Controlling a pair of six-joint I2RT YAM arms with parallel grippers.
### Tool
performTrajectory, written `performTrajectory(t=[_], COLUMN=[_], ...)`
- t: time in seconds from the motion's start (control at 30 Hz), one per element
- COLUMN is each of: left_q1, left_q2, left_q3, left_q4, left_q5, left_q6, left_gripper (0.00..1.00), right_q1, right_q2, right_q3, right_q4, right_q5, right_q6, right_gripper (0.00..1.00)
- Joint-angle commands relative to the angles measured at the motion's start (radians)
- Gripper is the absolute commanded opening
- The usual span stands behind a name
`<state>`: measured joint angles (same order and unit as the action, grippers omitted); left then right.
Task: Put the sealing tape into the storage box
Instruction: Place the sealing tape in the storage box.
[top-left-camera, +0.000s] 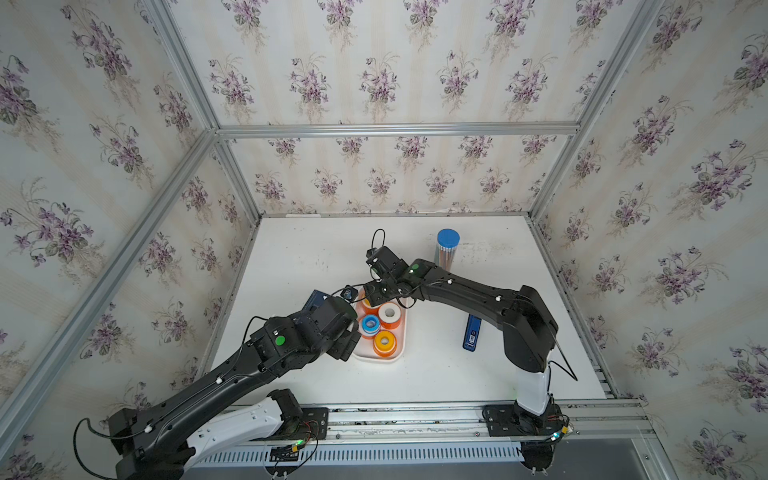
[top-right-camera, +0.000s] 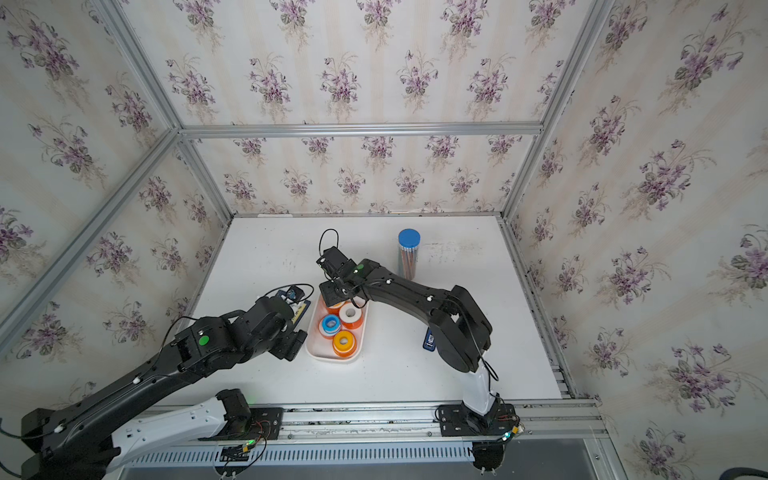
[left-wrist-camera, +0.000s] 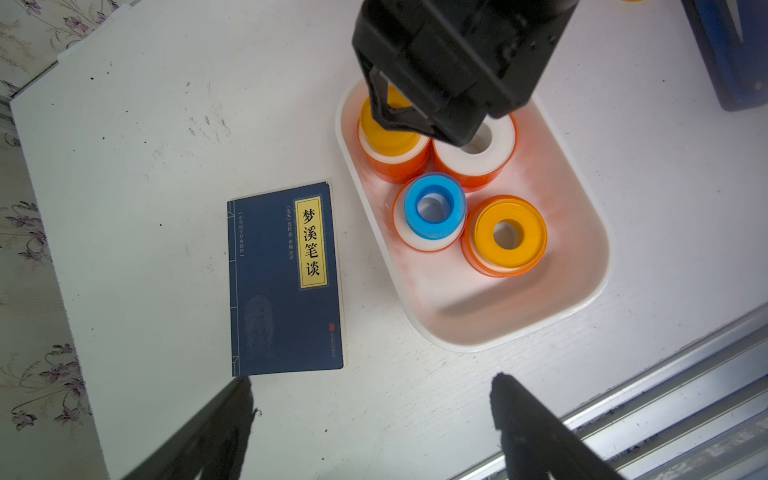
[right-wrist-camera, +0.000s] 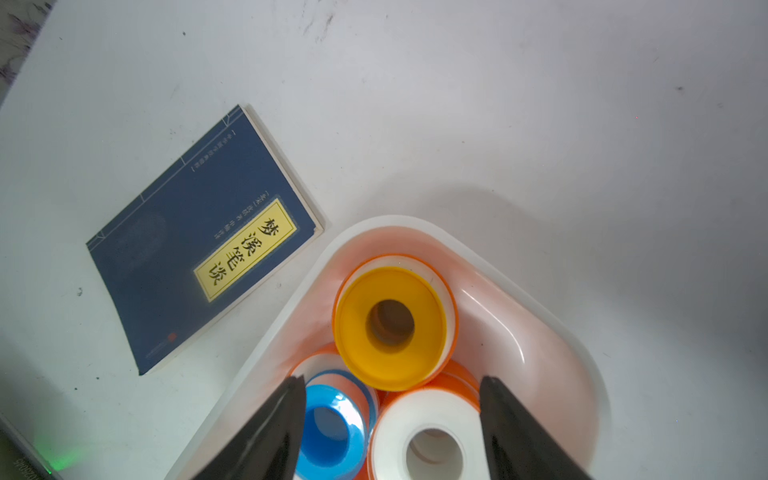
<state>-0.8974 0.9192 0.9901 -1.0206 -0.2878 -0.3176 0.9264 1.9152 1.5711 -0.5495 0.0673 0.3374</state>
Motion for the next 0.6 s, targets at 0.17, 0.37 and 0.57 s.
performTrajectory(t=[0.17,0.37,0.57], left_q1=[-0.001,0.001,-0.001], left_q2=[0.002,0.028,0.11], left_q3=[0.001,0.008,0.026], left_q4=[0.003,0.029,0.149], left_q5=[0.011,0.064,0.244], left_q6=[0.001,0.008,0.018], left_gripper=[0.89,0.89,0.83], right_q1=[-0.038,-0.08,-0.103], right_q2=[-0.349,-0.742,-1.088], right_q3=[-0.363,-0.767,-1.076], right_q4=[0.185,0.309,0.31], right_q5=[0.142,0.255,0.421], right_q6=[0.032,0.097,0.193], right_gripper=[0.69,0.68,0.66])
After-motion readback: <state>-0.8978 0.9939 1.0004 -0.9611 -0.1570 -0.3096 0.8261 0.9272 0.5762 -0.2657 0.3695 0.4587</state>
